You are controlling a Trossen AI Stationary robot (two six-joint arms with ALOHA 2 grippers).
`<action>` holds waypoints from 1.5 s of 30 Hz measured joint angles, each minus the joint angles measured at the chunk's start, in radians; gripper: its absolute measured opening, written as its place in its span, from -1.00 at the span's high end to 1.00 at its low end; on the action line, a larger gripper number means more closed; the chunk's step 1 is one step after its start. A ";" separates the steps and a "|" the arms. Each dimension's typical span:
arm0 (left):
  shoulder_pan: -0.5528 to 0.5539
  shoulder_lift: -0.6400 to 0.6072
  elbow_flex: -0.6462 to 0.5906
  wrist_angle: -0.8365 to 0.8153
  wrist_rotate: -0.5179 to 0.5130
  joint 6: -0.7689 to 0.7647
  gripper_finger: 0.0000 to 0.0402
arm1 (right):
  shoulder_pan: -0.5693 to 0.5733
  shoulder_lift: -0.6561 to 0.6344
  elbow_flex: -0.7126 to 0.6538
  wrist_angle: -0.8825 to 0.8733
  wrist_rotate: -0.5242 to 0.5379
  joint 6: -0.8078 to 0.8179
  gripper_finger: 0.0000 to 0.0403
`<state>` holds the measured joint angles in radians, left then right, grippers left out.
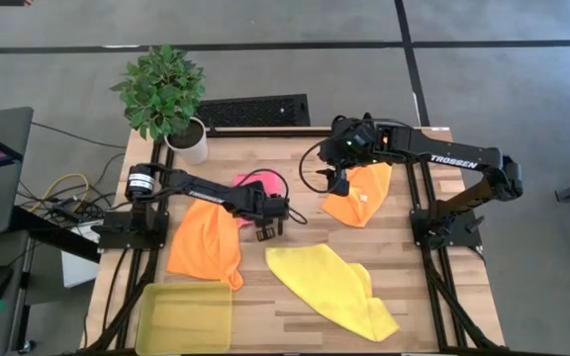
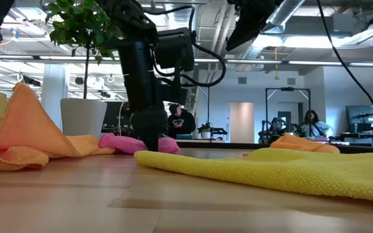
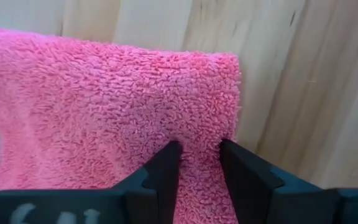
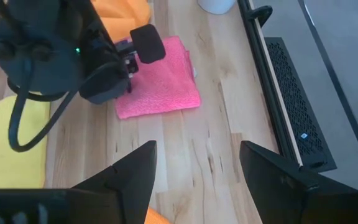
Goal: Fold microfiber towels
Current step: Put the folded pink microfiber towel into the yellow bin
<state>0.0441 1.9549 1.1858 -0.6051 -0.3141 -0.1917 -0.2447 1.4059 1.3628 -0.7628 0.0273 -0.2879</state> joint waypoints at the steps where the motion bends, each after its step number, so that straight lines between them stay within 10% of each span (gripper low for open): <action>1: 0.007 0.000 0.000 -0.001 0.011 0.006 0.52 | 0.000 0.000 0.000 0.000 0.000 0.000 -0.27; 7: 0.046 0.002 0.000 -0.003 0.076 0.049 0.95 | 0.000 0.000 0.000 0.000 0.000 0.000 -0.27; 26: 0.052 -0.188 0.063 -0.386 0.316 0.018 1.00 | 0.000 0.000 0.000 -0.001 0.000 0.001 -0.27; 45: -0.186 -0.418 0.063 -0.632 0.544 -0.405 1.00 | 0.000 0.000 0.000 -0.007 0.000 0.001 -0.27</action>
<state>-0.1418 1.5364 1.2491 -1.2371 0.2304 -0.5962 -0.2447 1.4059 1.3624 -0.7695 0.0273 -0.2867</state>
